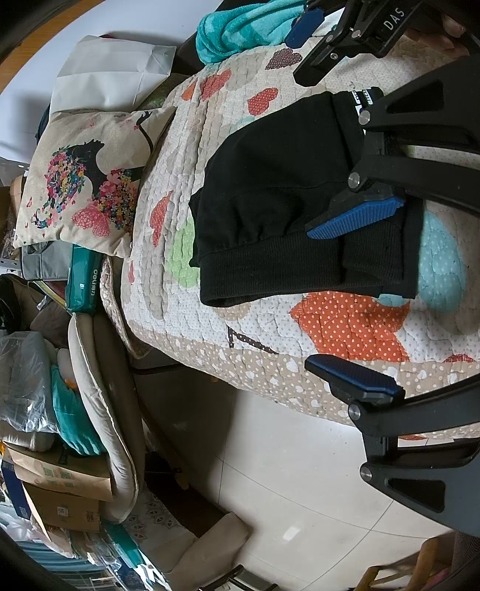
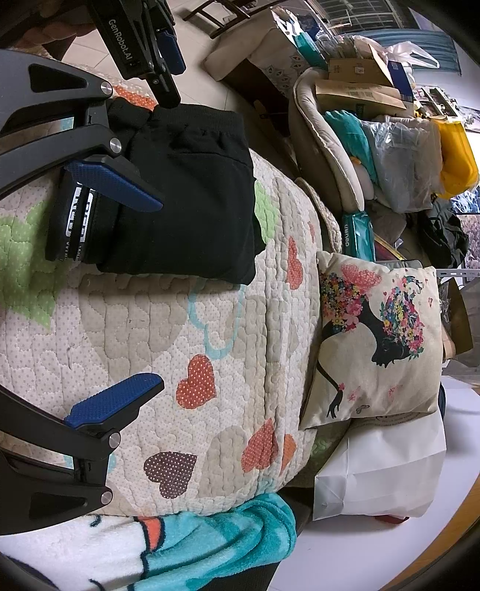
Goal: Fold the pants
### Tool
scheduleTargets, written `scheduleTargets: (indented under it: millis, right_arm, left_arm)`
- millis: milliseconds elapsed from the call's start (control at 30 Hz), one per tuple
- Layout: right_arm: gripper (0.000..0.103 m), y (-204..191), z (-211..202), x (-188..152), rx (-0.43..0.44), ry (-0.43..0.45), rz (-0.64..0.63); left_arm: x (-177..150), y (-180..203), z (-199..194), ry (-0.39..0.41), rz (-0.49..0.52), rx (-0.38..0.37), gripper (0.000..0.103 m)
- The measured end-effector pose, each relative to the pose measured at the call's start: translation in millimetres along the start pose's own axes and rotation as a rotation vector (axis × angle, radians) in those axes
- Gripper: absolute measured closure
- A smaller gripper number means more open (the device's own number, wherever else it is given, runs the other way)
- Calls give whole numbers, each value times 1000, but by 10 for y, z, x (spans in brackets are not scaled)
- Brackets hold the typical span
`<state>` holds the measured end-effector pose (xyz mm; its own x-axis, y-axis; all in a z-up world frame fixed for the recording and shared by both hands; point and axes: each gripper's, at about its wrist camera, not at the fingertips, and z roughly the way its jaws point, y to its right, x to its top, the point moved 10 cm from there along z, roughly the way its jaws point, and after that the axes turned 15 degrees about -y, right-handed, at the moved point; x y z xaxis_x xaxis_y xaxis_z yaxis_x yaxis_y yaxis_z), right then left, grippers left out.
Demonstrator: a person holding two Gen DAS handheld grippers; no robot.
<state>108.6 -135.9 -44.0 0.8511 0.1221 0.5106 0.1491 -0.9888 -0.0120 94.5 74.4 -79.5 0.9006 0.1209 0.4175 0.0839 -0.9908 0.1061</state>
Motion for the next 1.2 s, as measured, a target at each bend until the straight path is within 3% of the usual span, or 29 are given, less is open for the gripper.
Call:
scheduleTargets:
  millis: [1200]
  right_arm:
    - [11, 34, 23, -16, 3, -3, 8]
  left_arm:
    - [-52, 13, 72, -38, -40, -37, 39]
